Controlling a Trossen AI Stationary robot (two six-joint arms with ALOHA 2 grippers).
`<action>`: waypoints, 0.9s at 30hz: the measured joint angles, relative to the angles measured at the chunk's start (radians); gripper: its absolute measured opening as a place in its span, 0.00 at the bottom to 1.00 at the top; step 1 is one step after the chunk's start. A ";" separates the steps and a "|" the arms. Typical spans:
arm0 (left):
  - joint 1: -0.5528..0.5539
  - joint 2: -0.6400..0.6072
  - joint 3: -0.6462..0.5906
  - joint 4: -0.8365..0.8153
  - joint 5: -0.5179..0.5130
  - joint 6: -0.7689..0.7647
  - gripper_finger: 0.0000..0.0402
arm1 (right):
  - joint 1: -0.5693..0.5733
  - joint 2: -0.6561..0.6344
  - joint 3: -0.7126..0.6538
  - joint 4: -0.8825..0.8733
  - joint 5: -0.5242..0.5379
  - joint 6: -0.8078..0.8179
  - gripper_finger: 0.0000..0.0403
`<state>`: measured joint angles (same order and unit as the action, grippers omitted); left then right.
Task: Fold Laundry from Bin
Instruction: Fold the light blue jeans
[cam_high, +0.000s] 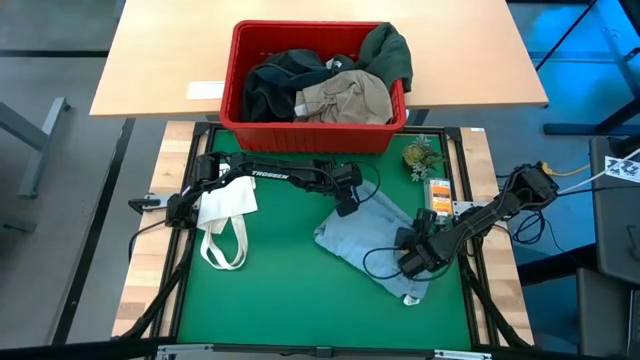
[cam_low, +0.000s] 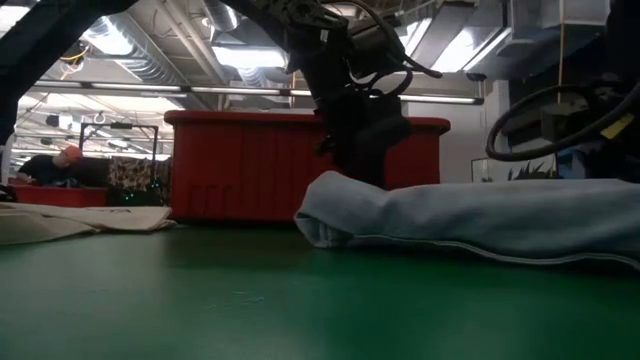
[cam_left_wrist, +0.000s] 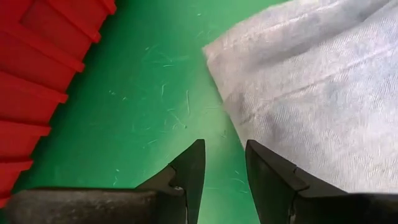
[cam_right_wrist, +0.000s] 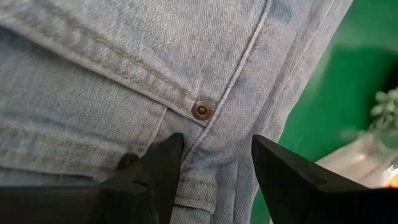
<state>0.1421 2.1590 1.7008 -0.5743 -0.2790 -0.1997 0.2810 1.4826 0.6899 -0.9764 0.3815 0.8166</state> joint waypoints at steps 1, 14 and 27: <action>0.000 0.000 0.000 0.000 0.000 0.000 0.27 | 0.000 0.000 0.000 -0.003 0.000 0.011 0.50; 0.017 -0.087 0.000 -0.019 0.046 0.043 0.27 | 0.000 -0.001 0.063 -0.075 -0.017 0.014 0.50; -0.116 -0.146 0.001 -0.226 0.270 0.054 0.27 | 0.001 -0.002 0.276 -0.127 0.008 -0.065 0.50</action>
<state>0.0261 2.0125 1.7020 -0.7999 -0.0090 -0.1459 0.2821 1.4807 0.9660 -1.1039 0.3893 0.7514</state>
